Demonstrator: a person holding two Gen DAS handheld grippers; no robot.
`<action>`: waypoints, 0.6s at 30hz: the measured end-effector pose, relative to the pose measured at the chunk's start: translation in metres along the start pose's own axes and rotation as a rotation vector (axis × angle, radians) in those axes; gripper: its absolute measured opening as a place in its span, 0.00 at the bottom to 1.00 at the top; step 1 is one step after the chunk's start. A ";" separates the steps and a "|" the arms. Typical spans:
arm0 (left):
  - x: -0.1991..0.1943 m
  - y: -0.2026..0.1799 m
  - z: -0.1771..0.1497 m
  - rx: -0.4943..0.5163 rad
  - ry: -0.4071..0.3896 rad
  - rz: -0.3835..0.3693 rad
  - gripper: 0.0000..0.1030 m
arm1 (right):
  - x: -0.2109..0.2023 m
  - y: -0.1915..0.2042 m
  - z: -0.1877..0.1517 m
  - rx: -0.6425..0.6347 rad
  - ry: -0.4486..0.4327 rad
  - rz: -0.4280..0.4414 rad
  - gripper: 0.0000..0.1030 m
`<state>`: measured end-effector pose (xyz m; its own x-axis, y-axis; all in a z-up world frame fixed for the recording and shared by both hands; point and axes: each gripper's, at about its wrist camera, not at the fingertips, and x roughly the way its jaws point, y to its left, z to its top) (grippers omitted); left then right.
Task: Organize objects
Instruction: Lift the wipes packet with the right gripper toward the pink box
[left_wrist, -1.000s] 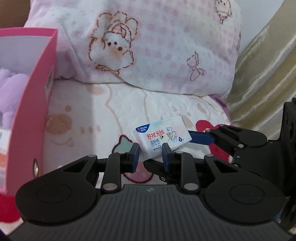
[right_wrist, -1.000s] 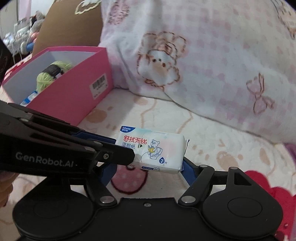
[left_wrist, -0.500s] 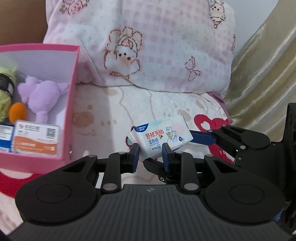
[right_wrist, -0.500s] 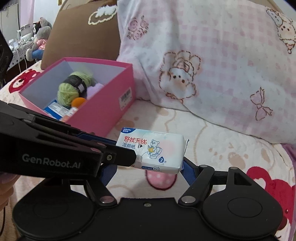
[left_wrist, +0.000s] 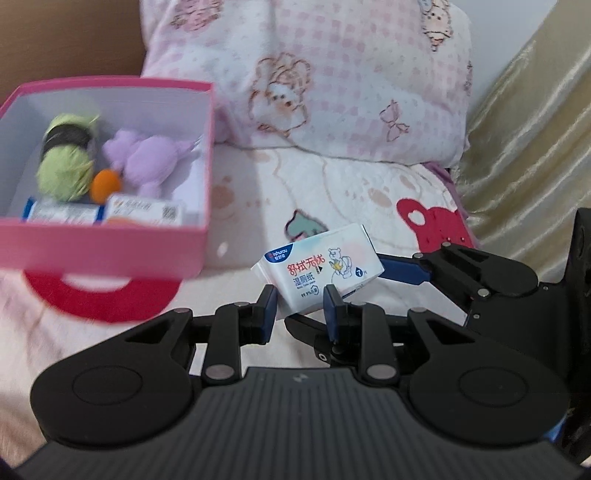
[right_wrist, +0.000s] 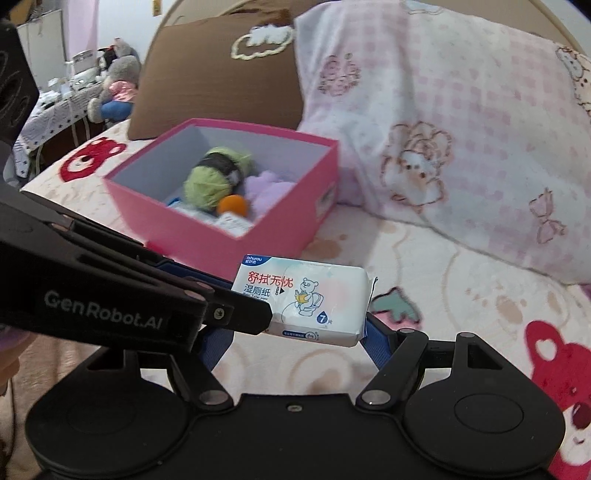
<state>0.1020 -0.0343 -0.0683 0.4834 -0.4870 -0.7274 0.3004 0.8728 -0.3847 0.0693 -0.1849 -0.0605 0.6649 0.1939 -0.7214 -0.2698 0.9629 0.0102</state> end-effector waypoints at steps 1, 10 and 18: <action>-0.007 0.001 -0.004 0.001 -0.002 0.005 0.24 | -0.003 0.006 -0.001 -0.003 0.001 0.004 0.76; -0.059 0.003 -0.029 0.030 -0.015 -0.002 0.23 | -0.037 0.043 -0.007 0.084 0.026 0.027 0.78; -0.093 0.006 -0.045 0.032 -0.034 -0.008 0.24 | -0.061 0.074 -0.010 0.018 0.014 0.010 0.78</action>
<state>0.0217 0.0179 -0.0284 0.5084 -0.4955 -0.7043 0.3305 0.8675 -0.3717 0.0022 -0.1273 -0.0228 0.6524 0.2010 -0.7307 -0.2637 0.9641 0.0297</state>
